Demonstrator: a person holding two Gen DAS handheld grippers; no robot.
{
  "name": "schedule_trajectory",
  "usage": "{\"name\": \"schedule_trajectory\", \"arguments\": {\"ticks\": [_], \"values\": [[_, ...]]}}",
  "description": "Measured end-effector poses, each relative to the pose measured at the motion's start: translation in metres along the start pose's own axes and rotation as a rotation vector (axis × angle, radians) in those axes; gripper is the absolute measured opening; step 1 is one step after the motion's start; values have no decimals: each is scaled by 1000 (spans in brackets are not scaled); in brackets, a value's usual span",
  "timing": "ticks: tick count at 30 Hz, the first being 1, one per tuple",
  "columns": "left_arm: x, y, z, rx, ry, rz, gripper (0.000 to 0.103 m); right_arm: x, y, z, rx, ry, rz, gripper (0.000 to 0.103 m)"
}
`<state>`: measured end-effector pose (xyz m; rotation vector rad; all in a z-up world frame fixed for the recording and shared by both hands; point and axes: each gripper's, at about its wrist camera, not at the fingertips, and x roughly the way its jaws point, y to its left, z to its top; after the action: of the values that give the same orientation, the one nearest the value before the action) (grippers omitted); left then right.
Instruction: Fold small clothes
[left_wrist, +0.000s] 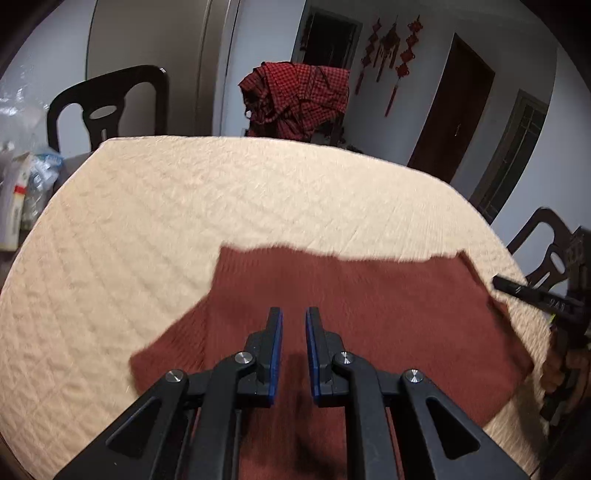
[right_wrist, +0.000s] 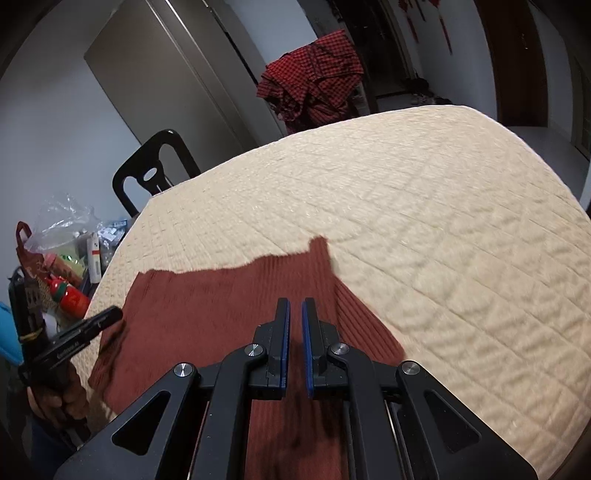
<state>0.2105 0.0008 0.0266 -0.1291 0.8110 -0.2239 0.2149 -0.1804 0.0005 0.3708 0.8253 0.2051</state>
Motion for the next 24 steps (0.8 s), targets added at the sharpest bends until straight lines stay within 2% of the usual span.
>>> {"name": "schedule_trajectory", "arguments": {"ticks": [3,6,8,9,13,19,21,24], "values": [[14,-1,12,7,5,33,15,16,2,7,2,25,-10,6],[30,5,11,-3,37,73,15,27,-7,11,27,39,-35,6],[35,12,3,-23,53,65,15,30,-18,11,71,47,-45,6],[32,14,-1,-26,35,53,15,29,-24,10,94,41,-16,6],[22,12,-5,-32,30,51,15,19,-27,7,100,40,-12,6],[-20,-11,-26,11,-5,31,15,-22,5,-20,-22,4,6,6],[-31,-27,-38,36,-2,-1,16,-33,21,-36,-78,5,23,6],[-43,-52,-56,72,6,-51,22,-42,41,-60,-138,19,53,6]]}}
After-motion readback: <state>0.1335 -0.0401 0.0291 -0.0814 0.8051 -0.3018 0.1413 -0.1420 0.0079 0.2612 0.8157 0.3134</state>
